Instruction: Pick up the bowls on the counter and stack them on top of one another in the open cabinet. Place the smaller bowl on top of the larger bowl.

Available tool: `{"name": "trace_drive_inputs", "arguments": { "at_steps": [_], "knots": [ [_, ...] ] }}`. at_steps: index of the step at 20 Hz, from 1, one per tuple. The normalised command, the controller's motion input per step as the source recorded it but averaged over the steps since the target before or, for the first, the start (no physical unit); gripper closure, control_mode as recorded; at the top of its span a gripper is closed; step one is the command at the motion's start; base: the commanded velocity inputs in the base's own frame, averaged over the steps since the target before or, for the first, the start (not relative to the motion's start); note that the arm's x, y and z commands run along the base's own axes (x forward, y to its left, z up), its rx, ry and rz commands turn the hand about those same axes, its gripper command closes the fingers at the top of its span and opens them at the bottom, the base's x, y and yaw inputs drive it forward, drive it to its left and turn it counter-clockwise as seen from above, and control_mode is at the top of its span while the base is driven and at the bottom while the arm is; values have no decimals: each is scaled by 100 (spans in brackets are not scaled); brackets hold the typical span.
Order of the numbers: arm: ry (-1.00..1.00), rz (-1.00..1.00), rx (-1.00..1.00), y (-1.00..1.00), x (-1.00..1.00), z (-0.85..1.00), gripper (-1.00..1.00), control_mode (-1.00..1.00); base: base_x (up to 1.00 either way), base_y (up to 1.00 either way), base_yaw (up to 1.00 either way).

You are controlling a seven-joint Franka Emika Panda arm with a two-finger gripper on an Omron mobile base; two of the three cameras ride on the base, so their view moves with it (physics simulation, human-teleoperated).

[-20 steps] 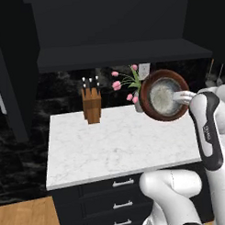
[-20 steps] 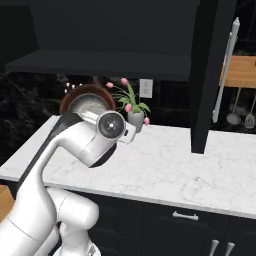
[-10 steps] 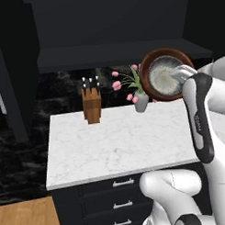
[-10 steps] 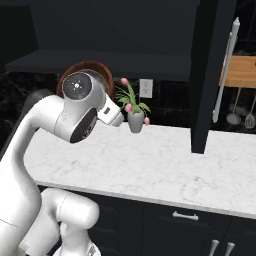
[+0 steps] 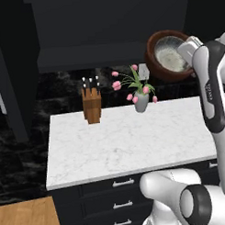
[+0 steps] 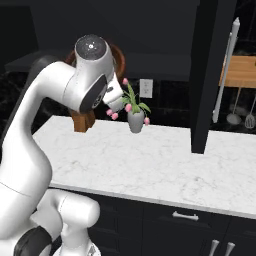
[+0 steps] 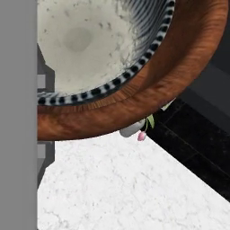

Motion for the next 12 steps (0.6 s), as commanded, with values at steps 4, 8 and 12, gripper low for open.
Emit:
{"name": "trace_drive_inputs", "arguments": {
  "at_steps": [4, 8, 12],
  "knots": [
    [-6, -16, 6, 0, 50, 8, 100, -100, 0, 0, 0],
    [0, -13, 0, 0, 70, 0, 100, -100, 0, 0, 0],
    [1, -11, 3, 0, 72, 36, 100, -100, 0, 0, 0]
  ]
}}
